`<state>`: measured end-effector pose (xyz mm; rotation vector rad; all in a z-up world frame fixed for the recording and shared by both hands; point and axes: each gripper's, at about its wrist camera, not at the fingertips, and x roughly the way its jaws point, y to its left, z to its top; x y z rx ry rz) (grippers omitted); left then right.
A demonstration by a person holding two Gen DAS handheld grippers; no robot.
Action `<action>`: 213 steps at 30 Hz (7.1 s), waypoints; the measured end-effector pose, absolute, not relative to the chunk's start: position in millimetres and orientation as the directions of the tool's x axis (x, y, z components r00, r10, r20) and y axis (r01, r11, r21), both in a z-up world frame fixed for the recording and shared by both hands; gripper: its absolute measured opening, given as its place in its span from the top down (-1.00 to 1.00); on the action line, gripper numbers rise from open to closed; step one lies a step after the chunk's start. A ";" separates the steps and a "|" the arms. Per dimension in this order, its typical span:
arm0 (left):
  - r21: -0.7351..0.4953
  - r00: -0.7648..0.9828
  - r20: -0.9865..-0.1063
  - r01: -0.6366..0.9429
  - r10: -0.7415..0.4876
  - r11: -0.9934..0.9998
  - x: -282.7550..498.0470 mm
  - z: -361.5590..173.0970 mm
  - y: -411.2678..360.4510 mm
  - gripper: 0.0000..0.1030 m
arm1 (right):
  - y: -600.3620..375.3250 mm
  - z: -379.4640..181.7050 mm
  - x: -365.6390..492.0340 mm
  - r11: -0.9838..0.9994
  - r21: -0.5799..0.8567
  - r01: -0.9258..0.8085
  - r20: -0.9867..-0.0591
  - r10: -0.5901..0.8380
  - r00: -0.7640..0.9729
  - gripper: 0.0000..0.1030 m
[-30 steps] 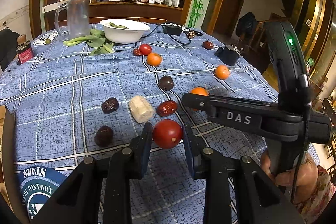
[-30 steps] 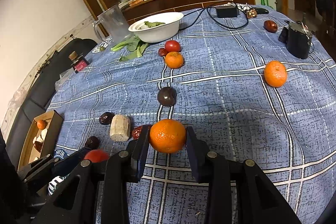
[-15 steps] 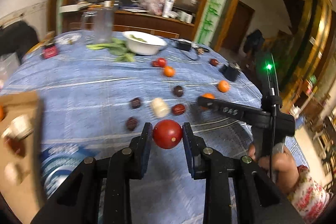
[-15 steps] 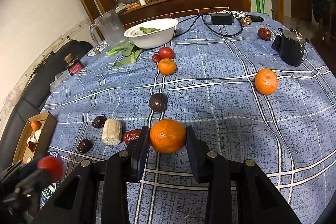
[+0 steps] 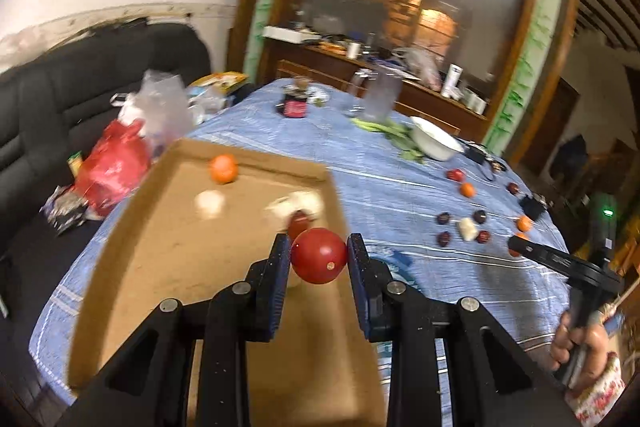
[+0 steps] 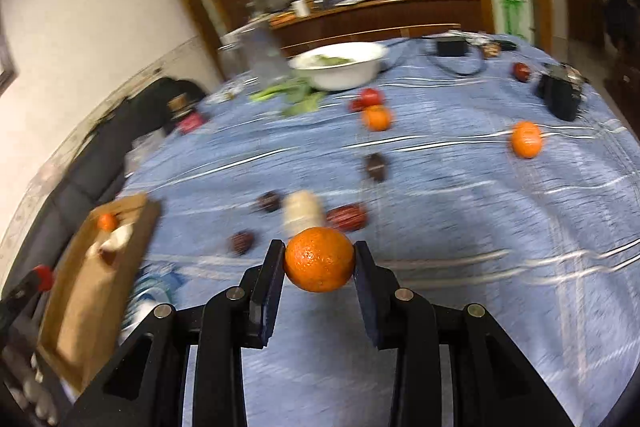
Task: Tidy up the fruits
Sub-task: 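Carry the tomato and tangerine into the box and open both tools, then move both open tools back over the food pile, then grasp a beige block with the left tool while the right tool grasps a red date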
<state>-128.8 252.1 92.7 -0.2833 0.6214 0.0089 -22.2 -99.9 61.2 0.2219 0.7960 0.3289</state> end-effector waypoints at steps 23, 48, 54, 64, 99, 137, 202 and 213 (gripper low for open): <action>-0.274 0.623 -0.780 -0.263 -0.054 0.925 -75.7 41.8 338.6 0.44 | 172.7 36.6 -54.0 0.729 0.238 -0.641 -0.776 0.539 0.326 0.26; -0.163 0.578 -0.815 -0.151 -0.047 0.975 -74.6 36.5 320.1 0.06 | 38.6 51.6 -110.0 0.850 0.392 -0.352 -0.678 0.526 0.515 -0.20; -0.224 0.579 -0.808 -0.135 -0.106 0.965 -80.0 37.4 339.3 0.04 | 1.3 52.3 -122.4 0.868 0.403 -0.289 -0.665 0.495 0.559 -0.20; -0.362 0.772 -0.598 -0.017 -0.218 0.932 -127.9 106.4 300.9 -0.32 | -50.8 71.7 -156.0 0.901 0.373 -0.219 -0.616 0.418 0.668 -0.31; -0.480 0.561 -0.650 0.220 -0.513 0.849 -124.6 94.4 103.1 -0.76 | -201.0 52.8 -183.1 0.890 0.451 0.061 -0.627 0.268 0.732 -0.43; -0.376 0.561 -0.742 0.104 -0.367 0.921 -11.1 51.2 103.6 -0.30 | -58.6 24.5 66.2 0.939 0.085 -0.332 -0.766 0.274 0.581 0.30; -0.506 0.599 -0.666 0.075 -0.444 0.860 73.1 26.0 68.7 0.47 | -104.1 11.1 76.3 0.937 0.243 -0.250 -0.761 0.344 0.550 0.39; -0.541 0.599 -0.654 0.055 -0.461 0.839 78.7 20.2 79.6 0.47 | -74.3 11.2 59.3 0.956 0.036 -0.292 -0.797 0.204 0.568 0.39</action>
